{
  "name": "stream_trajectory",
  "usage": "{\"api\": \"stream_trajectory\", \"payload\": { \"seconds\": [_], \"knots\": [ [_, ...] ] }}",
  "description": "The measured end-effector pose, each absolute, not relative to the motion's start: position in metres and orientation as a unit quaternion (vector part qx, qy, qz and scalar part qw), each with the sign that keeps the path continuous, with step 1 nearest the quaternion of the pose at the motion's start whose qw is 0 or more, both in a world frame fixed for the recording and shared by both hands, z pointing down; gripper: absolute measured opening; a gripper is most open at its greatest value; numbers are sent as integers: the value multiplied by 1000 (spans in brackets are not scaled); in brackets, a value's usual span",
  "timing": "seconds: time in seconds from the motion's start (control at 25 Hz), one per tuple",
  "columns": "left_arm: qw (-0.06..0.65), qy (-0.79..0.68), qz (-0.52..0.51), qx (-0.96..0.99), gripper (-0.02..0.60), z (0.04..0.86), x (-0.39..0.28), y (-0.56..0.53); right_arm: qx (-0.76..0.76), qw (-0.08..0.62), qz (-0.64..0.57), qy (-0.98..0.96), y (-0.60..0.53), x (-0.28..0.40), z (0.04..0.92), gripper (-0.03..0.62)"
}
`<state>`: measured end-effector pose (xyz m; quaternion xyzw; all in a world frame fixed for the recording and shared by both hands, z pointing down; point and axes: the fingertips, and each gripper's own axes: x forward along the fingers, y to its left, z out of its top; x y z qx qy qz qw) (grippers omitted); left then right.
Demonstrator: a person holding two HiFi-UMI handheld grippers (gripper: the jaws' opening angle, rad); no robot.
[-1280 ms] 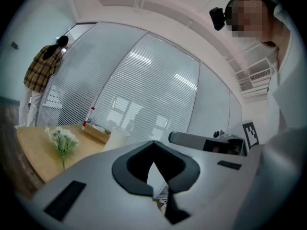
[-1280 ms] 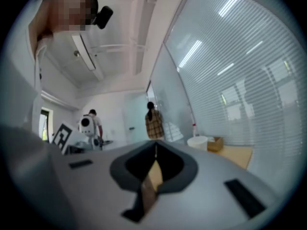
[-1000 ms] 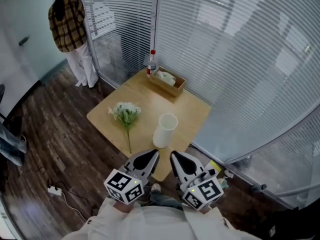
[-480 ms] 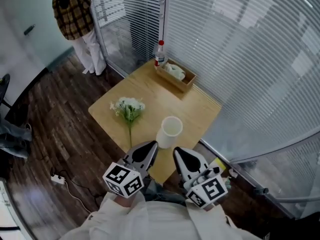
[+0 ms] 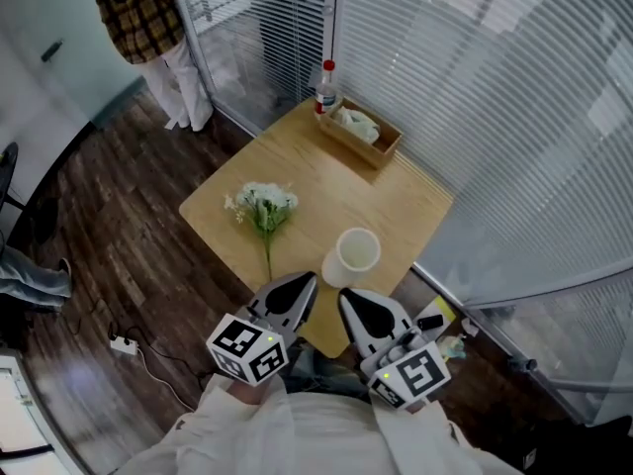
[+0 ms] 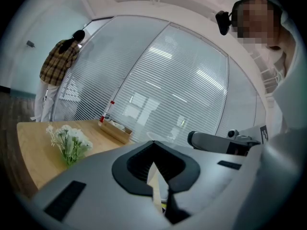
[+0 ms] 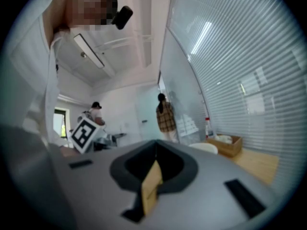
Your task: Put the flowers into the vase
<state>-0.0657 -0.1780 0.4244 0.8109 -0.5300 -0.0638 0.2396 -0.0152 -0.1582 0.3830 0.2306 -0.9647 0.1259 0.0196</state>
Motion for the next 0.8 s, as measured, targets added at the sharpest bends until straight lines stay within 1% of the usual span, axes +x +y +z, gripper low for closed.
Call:
{"api": "stream_trajectory", "payload": {
  "seconds": [0.36, 0.8],
  "knots": [
    [270, -515, -55, 812, 8, 439, -87, -177, 237, 47, 156, -958, -158, -38, 400, 12],
    [287, -525, -41, 800, 9, 460, -119, -185, 233, 85, 181, -952, -164, -66, 434, 12]
  ]
}}
